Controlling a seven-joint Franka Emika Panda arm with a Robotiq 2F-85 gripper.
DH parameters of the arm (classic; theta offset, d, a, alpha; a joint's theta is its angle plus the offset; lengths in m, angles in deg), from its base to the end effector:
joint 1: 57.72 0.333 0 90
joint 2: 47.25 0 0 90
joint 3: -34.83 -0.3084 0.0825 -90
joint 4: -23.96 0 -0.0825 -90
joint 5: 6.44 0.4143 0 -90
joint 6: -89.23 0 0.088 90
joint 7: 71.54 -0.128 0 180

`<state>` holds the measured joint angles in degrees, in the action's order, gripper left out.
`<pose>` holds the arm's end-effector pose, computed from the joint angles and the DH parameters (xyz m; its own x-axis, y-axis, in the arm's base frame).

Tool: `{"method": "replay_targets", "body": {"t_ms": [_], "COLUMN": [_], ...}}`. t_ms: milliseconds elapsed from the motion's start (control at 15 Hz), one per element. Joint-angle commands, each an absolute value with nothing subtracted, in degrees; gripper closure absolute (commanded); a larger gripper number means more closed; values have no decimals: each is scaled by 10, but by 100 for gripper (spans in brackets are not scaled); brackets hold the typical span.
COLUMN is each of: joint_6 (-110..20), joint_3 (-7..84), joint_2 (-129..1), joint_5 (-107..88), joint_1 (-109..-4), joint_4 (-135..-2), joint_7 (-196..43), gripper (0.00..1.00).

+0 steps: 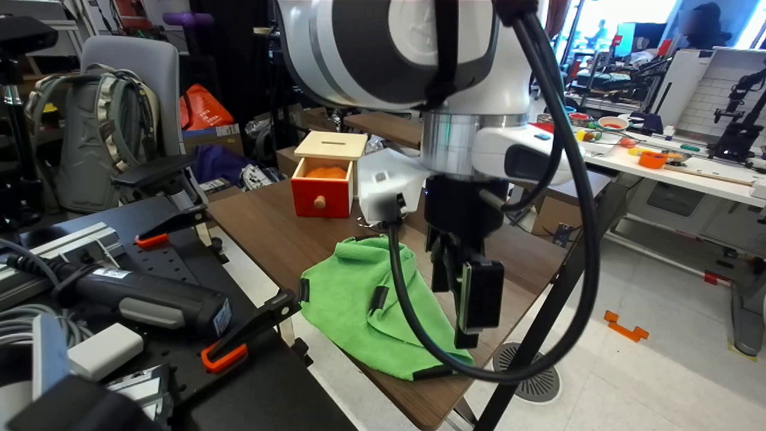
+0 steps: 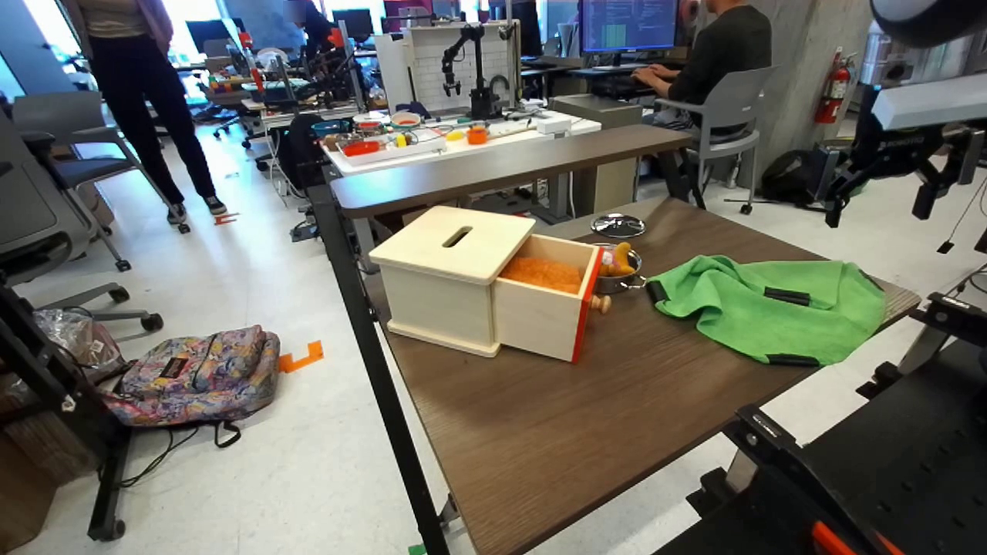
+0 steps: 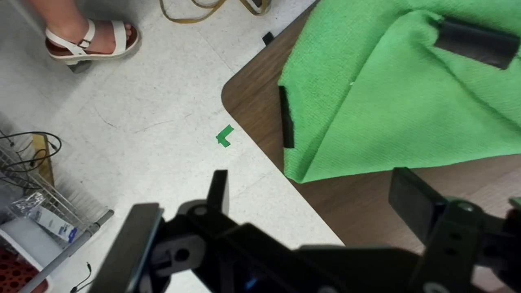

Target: Fold the green towel

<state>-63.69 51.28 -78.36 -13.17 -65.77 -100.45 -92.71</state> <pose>0.5088 -0.2439 0.0922 0.7950 -0.6059 0.0289 -0.5986 -0.7761 0.1982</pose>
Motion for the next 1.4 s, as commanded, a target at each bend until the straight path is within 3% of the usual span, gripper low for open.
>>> {"method": "replay_targets", "body": {"t_ms": [0,933,1000,1067,1333], "joint_6": [-661,-715,-727,-738,-772], "joint_3": [564,624,621,620,623], "joint_2": [-854,-958,-960,-962,-971], "joint_5": [-157,-141,-132,-125,-99], "joint_1": [-621,-550,-552,-551,-545], "joint_4": [-968,-925,-925,-924,-922], "joint_7": [-954,-991,-996,-1000,-1003], "gripper": [0,0,25,28,58]}}
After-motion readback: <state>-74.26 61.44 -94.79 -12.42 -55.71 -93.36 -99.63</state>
